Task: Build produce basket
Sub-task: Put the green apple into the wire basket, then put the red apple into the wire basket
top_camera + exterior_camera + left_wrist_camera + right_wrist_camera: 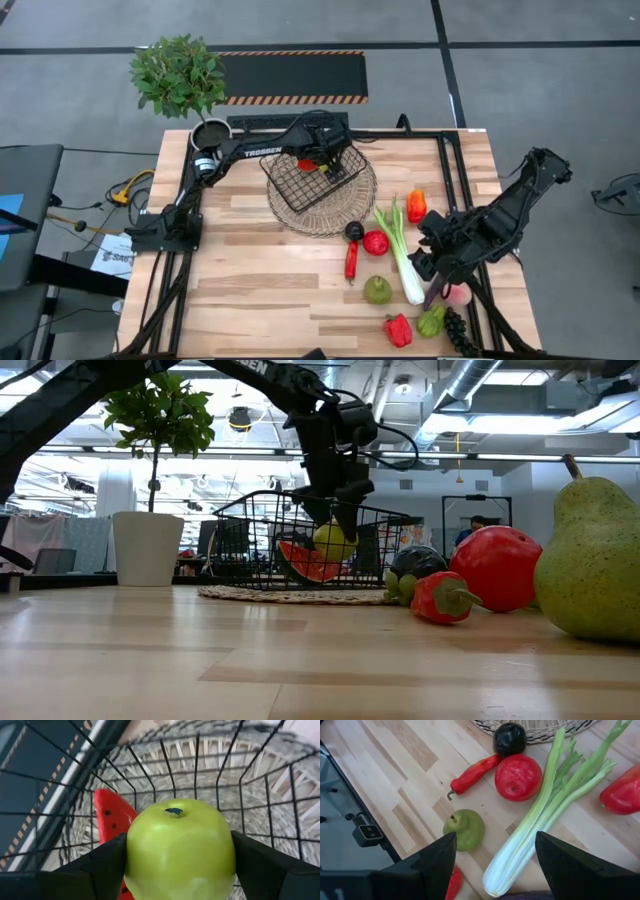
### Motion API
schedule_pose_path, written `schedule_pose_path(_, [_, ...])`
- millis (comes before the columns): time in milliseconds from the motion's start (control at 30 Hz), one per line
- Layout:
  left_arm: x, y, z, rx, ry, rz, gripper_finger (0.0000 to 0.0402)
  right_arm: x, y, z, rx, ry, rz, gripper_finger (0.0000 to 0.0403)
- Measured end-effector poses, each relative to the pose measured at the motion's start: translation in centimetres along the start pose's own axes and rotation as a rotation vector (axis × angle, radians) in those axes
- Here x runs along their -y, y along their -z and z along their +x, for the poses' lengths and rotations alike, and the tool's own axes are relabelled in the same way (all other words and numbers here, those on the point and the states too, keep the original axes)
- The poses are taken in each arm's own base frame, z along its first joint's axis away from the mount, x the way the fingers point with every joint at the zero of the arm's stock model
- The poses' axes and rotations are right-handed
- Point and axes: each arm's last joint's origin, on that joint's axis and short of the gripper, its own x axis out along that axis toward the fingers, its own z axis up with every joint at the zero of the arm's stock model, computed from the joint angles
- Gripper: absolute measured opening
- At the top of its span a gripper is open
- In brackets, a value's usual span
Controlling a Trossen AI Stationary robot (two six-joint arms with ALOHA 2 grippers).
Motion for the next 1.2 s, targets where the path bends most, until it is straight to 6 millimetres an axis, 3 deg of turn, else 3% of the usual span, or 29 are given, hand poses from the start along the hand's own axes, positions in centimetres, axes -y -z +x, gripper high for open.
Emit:
schedule_pose_path(433, [0.0,-0.2,0.0,0.022,-0.009,-0.009,0.0359,-0.2,0.0,0.0,-0.001,-0.015,0.006,0.0291])
schedule_pose_path(900, [1.6,0.1,-0.7,0.023,0.016,0.024,0.0363,-0.1,0.0,0.0,-0.005,-0.015,0.011,0.0291])
schedule_pose_path(1200, [1.8,-1.2,-3.6,0.075,-0.001,0.029,0.0363,-0.1,0.0,0.0,-0.005,-0.015,0.013,0.0291])
